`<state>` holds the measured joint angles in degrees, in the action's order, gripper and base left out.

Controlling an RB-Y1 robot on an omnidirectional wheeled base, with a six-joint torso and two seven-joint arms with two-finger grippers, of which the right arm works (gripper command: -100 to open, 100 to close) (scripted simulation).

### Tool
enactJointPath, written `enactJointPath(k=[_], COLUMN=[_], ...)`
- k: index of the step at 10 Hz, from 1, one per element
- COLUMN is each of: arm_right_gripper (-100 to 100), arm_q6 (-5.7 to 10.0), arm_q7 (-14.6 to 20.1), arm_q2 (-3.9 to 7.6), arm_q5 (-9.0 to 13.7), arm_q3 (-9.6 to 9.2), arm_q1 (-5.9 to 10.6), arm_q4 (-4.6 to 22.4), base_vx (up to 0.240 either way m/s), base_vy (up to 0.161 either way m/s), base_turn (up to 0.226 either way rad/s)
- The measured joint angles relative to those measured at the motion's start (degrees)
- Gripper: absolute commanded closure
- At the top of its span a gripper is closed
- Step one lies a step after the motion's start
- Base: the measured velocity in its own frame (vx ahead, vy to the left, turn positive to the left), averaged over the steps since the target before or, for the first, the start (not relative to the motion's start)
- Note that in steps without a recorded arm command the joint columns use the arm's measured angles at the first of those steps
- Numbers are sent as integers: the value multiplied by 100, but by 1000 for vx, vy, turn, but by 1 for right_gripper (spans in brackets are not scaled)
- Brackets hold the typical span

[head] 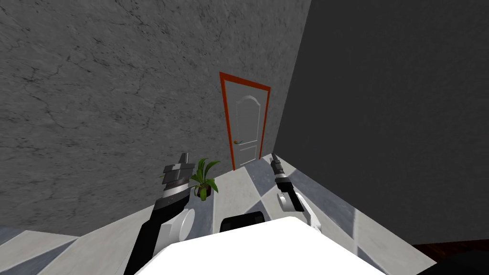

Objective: Pull the door open

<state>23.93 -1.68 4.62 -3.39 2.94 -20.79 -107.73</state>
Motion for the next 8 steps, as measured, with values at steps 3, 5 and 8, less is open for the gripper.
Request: enactJointPath(k=[3, 5, 8], arm_right_gripper=[-100, -100, -100], arm_q6=[91, 153, 250], arm_q7=[39, 54, 94], arm_q2=[86, 146, 237], arm_q5=[72, 130, 206], arm_q3=[28, 34, 51], arm_q1=[194, 375, 555], arm_q4=[419, 754, 1199], base_vx=[71, 110, 74], base_vy=[19, 11, 13], base_turn=[128, 149, 98])
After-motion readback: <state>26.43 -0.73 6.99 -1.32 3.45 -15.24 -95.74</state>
